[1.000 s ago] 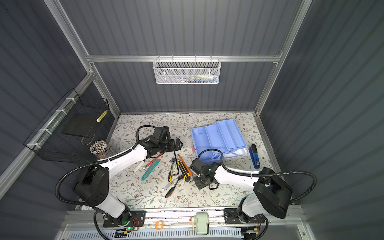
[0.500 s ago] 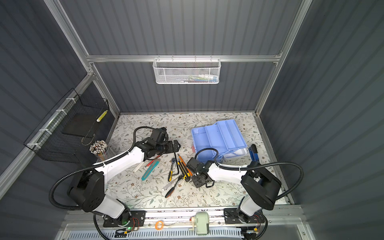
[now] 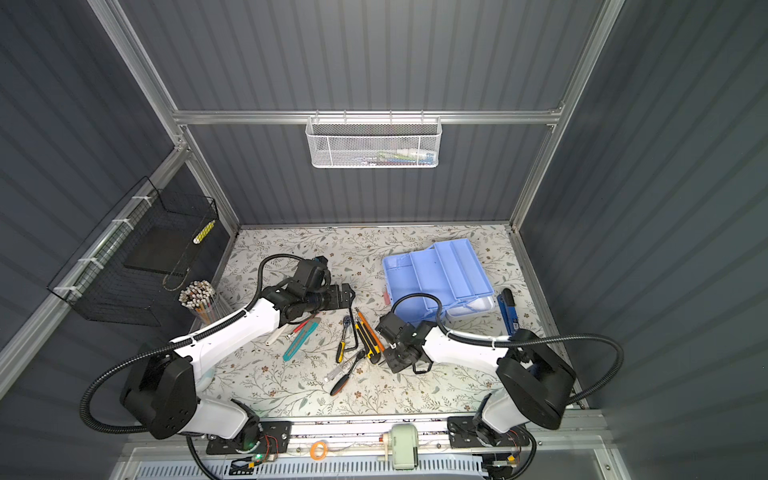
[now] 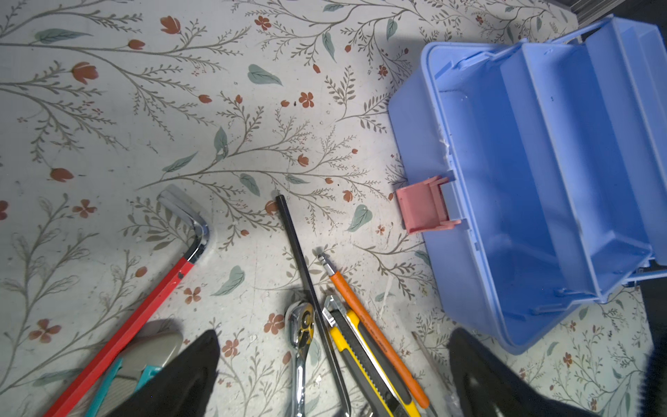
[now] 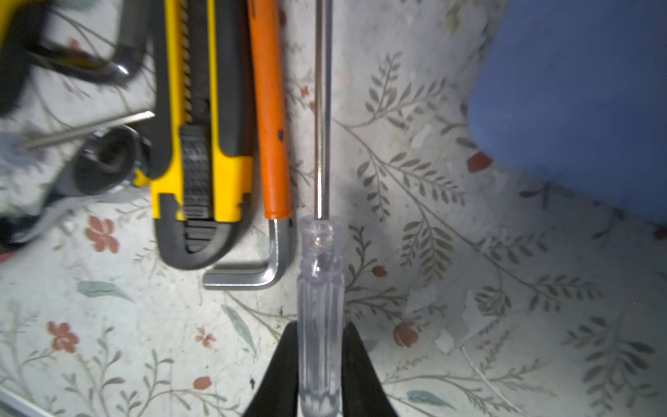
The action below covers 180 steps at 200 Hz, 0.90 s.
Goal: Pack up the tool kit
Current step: 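Grasp the clear-handled screwdriver with the right gripper while the left moves over the tools, then carry the screwdriver into the farthest tray and release it with the right gripper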
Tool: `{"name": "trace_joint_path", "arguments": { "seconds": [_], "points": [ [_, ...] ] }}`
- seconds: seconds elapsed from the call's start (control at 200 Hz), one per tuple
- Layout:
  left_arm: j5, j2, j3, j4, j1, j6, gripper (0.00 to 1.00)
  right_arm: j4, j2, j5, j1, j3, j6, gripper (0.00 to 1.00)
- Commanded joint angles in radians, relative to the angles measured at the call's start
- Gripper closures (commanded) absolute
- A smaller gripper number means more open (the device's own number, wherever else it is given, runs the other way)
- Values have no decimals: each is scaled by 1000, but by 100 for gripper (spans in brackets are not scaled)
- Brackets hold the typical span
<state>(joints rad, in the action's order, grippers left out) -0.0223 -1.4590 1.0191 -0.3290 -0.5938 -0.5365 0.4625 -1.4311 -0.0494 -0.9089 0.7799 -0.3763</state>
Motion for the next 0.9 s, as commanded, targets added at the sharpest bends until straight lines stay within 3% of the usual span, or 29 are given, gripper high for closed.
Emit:
{"name": "trace_joint_path", "arguments": {
  "seconds": [0.0, 0.2, 0.38, 0.475, 0.725, 0.895],
  "points": [
    [-23, 32, -19, -70, 5, 69, 0, -4, 87, 6, 34, 17, 13, 87],
    [-41, 72, -53, -91, -1, 105, 0, 60, 166, -7, 159, 107, 109, 87],
    [-146, 82, -49, -125, -80, 120, 0, 75, 204, 12, 368, 192, 236, 86],
    [-207, 63, -36, -146, -137, 130, 0, 92, 189, 27, 485, 252, 306, 86],
    [-238, 66, -49, -187, -188, 185, 0, 114, 98, 50, 733, 341, 454, 86],
    [-221, 88, -62, -206, -199, 238, 0, 116, 47, 70, 839, 376, 530, 85]
  ]
}}
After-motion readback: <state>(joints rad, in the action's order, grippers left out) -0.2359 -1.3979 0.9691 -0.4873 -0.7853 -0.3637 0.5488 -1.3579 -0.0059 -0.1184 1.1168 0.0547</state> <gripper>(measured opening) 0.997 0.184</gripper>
